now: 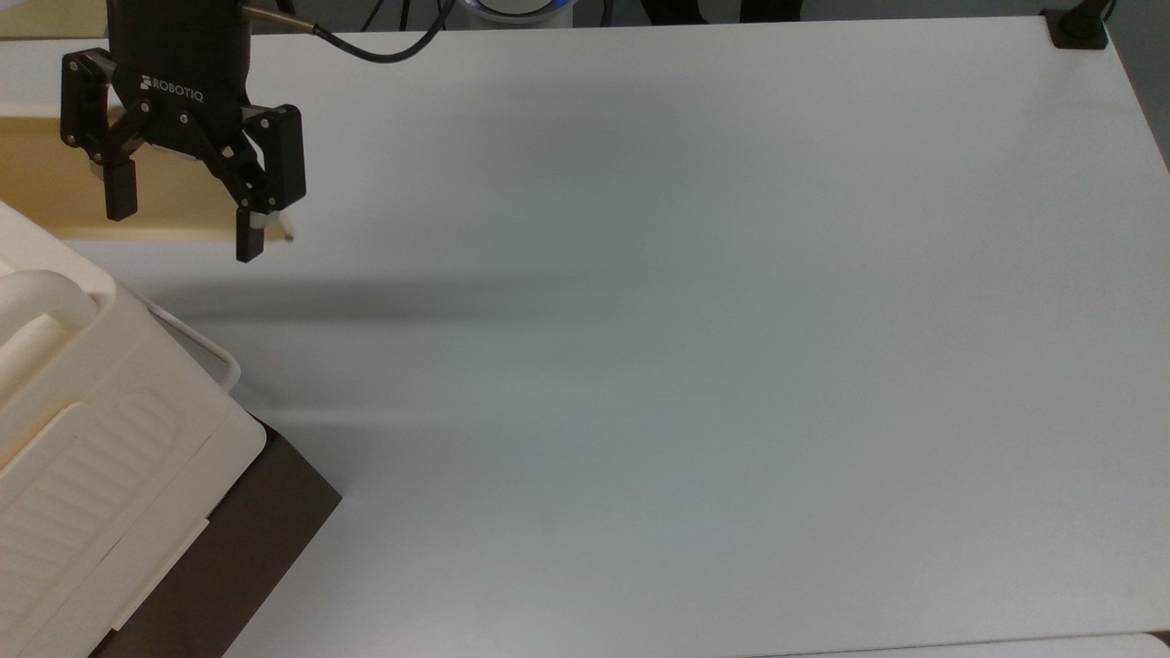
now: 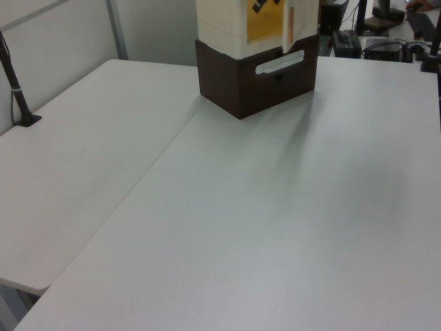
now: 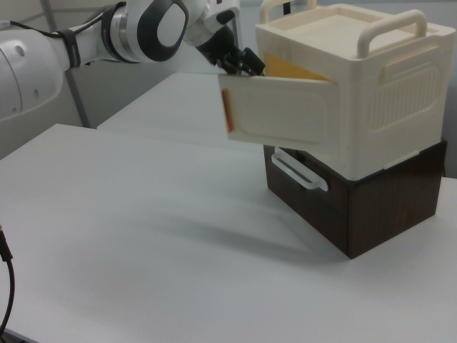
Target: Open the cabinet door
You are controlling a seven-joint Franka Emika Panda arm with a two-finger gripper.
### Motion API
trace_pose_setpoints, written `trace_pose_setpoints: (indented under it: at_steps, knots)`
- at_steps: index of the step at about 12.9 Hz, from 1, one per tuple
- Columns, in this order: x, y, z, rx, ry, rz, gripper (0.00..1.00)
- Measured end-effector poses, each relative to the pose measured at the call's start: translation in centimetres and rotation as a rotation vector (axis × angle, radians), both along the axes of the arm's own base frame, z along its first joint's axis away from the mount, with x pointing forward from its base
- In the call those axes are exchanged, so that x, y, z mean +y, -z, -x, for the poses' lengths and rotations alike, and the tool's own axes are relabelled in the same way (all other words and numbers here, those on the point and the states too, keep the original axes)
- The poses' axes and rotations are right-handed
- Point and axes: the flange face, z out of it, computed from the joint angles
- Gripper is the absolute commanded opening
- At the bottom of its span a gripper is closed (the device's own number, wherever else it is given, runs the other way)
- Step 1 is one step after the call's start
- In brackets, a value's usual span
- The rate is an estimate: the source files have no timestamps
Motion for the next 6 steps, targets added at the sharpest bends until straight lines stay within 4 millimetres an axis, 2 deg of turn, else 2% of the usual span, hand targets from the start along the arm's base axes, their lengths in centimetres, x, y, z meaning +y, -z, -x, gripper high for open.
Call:
trace_pose_setpoints:
  at_steps: [4, 6]
  knots:
    - [-1.2, 0.4, 2.5, 0.231, -0.119, 0.046, 1.0]
    - [-1.9, -0.4, 4.3, 0.311, -0.162, 0.027, 1.0]
